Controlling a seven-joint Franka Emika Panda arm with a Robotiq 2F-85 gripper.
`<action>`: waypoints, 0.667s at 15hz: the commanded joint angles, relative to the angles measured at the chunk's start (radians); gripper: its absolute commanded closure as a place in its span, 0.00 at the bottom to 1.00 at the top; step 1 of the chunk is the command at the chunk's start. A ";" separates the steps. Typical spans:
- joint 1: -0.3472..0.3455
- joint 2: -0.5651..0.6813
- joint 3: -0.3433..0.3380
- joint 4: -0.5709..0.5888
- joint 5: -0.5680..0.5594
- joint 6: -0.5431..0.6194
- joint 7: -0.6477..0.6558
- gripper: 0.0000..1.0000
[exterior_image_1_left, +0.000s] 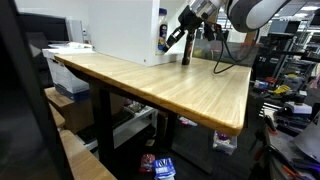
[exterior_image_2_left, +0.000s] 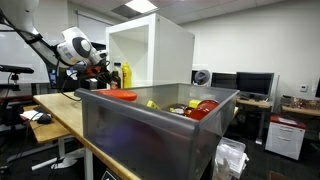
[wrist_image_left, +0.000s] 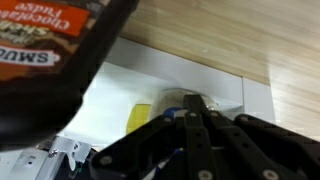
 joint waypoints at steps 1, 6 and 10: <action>-0.024 0.017 0.012 0.015 -0.066 0.026 0.061 1.00; -0.030 0.021 0.011 0.021 -0.111 0.024 0.094 1.00; -0.032 0.024 0.010 0.024 -0.143 0.023 0.122 1.00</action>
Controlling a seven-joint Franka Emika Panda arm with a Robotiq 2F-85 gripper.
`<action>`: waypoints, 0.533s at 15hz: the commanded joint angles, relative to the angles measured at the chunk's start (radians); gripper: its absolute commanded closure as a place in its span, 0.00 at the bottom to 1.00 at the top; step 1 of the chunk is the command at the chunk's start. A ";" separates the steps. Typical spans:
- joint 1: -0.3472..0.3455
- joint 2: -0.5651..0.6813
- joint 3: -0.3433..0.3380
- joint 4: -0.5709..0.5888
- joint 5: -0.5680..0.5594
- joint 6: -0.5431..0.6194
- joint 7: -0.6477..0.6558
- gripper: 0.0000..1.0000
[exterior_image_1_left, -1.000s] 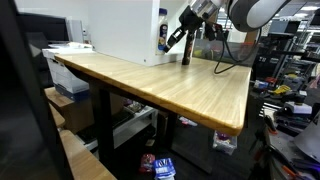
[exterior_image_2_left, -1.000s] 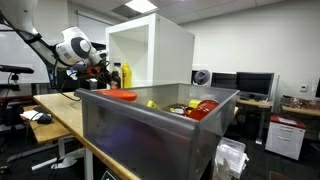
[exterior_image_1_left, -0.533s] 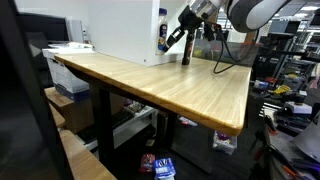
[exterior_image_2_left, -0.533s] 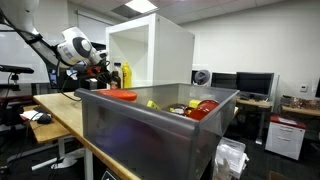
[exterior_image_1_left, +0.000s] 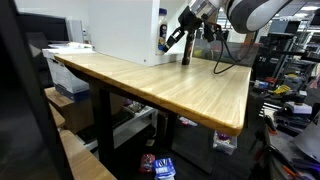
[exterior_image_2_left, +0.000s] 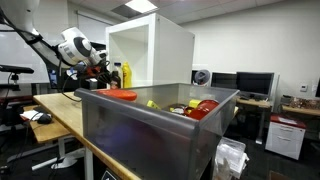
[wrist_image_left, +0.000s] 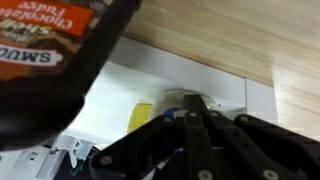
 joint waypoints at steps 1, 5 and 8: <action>-0.024 0.019 0.010 0.018 -0.065 0.022 0.062 1.00; -0.028 0.020 0.009 0.023 -0.113 0.023 0.101 1.00; -0.034 0.026 0.009 0.034 -0.157 0.018 0.139 1.00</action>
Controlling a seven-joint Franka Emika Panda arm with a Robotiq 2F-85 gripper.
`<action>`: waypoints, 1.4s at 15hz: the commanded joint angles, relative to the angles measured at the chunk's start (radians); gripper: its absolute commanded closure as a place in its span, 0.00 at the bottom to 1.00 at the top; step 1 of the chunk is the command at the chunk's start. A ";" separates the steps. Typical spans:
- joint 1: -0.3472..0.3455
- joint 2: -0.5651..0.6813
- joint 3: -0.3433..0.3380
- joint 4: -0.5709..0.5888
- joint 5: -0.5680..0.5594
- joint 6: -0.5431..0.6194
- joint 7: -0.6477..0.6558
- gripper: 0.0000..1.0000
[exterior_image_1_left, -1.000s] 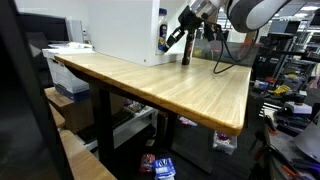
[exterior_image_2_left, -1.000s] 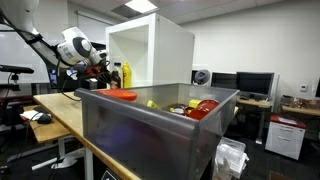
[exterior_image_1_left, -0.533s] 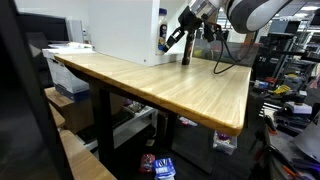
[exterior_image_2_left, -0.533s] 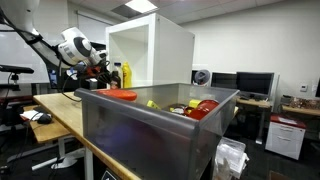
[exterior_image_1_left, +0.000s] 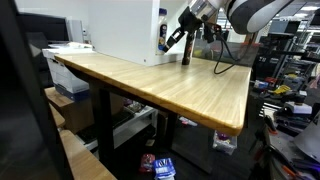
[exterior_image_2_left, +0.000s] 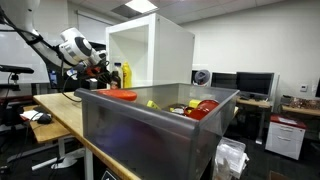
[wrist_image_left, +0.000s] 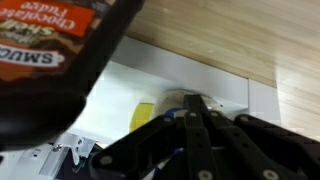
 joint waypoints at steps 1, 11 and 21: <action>-0.027 0.024 0.008 0.030 -0.077 0.017 0.070 1.00; -0.038 0.062 0.009 0.091 -0.258 -0.010 0.232 1.00; -0.022 0.123 -0.005 0.164 -0.450 -0.027 0.418 1.00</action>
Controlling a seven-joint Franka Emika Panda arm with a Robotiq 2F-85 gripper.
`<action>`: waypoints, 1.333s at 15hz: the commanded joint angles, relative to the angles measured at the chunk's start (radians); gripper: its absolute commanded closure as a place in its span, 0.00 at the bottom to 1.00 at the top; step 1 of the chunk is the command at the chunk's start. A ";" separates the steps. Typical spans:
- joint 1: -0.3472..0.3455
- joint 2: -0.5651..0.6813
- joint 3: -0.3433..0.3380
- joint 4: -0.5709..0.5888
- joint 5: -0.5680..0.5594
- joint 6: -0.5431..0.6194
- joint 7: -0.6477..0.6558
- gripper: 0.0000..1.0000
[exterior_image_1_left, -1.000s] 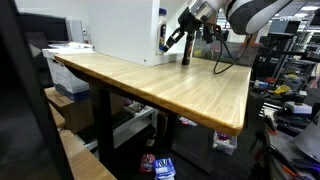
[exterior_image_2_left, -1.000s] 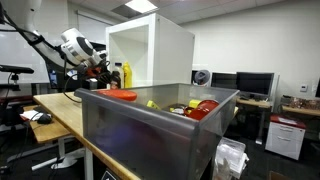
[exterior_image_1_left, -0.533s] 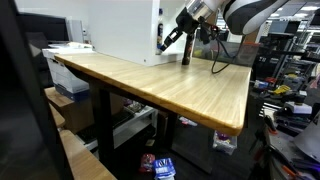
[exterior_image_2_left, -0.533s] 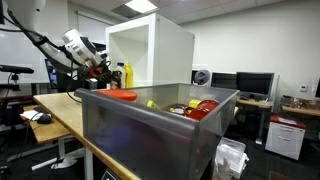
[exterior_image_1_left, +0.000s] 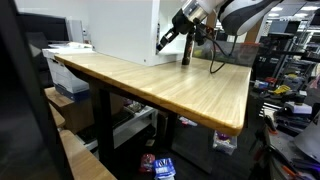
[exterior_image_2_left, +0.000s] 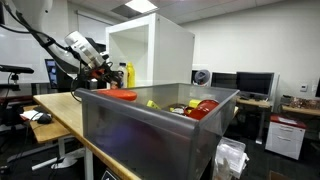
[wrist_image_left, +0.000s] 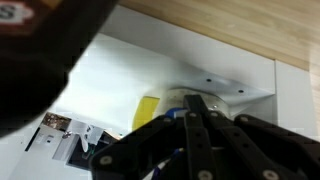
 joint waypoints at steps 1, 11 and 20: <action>-0.002 0.034 -0.002 0.047 -0.091 -0.017 0.092 1.00; 0.007 0.054 -0.005 0.068 -0.184 -0.016 0.180 1.00; 0.021 -0.027 0.007 -0.005 -0.114 0.004 0.135 1.00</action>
